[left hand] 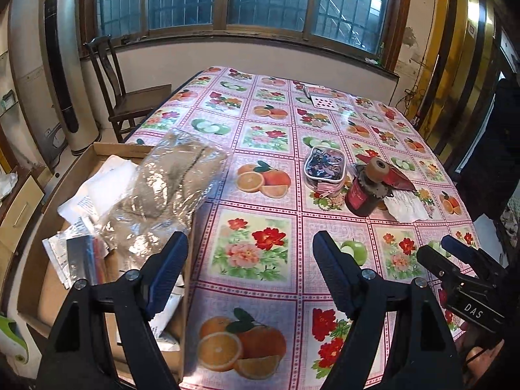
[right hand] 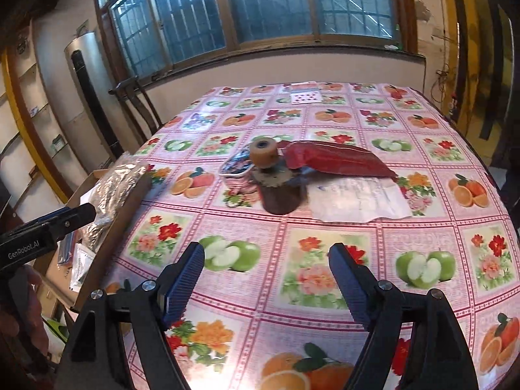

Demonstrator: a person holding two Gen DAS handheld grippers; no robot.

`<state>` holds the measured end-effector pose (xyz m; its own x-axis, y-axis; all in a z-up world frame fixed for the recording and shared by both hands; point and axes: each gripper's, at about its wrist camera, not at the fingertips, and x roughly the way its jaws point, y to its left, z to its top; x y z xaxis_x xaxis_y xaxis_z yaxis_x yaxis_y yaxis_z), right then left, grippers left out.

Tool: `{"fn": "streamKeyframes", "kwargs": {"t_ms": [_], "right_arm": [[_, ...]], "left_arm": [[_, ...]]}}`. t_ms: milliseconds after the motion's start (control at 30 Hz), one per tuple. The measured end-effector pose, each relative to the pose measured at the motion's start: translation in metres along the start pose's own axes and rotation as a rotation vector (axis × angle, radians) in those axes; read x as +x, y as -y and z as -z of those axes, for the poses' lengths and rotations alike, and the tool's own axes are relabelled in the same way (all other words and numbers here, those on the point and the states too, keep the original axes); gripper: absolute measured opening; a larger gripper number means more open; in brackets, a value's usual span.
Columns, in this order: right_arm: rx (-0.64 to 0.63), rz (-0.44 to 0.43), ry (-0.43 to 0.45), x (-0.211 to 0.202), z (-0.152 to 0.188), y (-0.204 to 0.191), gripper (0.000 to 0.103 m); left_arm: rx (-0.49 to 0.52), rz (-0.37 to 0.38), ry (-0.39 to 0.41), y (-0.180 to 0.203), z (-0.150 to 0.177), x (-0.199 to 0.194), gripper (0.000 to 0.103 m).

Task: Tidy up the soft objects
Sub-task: 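Move both open tools back over the items on the table, then grasp the hair-tie container with the left tool while the right tool grasps the red foil bag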

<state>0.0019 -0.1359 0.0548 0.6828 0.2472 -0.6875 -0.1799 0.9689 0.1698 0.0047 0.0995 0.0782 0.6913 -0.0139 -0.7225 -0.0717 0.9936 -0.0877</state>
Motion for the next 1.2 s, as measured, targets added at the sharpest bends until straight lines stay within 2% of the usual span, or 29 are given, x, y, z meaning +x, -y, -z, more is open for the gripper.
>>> {"fn": "streamKeyframes", "kwargs": {"t_ms": [200, 367, 467, 600, 700, 767, 900, 1033, 1100, 1200], "right_arm": [[-0.051, 0.113, -0.004, 0.014, -0.017, 0.032, 0.081], [-0.174, 0.166, -0.039, 0.038, -0.031, 0.041, 0.081], [-0.246, 0.161, -0.043, 0.049, -0.039, 0.037, 0.082], [-0.266, 0.144, -0.046, 0.062, -0.051, 0.039, 0.088], [-0.244, 0.14, -0.025, 0.067, -0.062, 0.045, 0.089], [-0.255, 0.145, -0.008, 0.069, -0.068, 0.046, 0.099], [-0.383, 0.22, 0.014, 0.076, -0.07, 0.042, 0.101], [-0.504, 0.304, 0.041, 0.087, -0.066, 0.038, 0.101], [-0.548, 0.309, 0.035, 0.095, -0.065, 0.037, 0.101], [-0.598, 0.326, 0.025, 0.109, -0.063, 0.035, 0.101]], "left_arm": [[0.036, -0.012, -0.073, 0.026, -0.019, 0.043, 0.079], [0.042, -0.044, -0.169, 0.037, -0.035, 0.093, 0.079], [0.03, 0.007, -0.24, 0.043, -0.044, 0.119, 0.079], [0.077, 0.003, -0.273, 0.056, -0.054, 0.143, 0.079], [0.042, 0.087, -0.295, 0.059, -0.063, 0.155, 0.079], [0.062, 0.118, -0.302, 0.065, -0.069, 0.161, 0.079], [0.108, 0.125, -0.372, 0.072, -0.074, 0.18, 0.079], [0.079, 0.207, -0.438, 0.07, -0.077, 0.193, 0.079], [0.076, 0.202, -0.455, 0.072, -0.077, 0.197, 0.079], [0.128, 0.184, -0.476, 0.081, -0.076, 0.203, 0.079]]}}
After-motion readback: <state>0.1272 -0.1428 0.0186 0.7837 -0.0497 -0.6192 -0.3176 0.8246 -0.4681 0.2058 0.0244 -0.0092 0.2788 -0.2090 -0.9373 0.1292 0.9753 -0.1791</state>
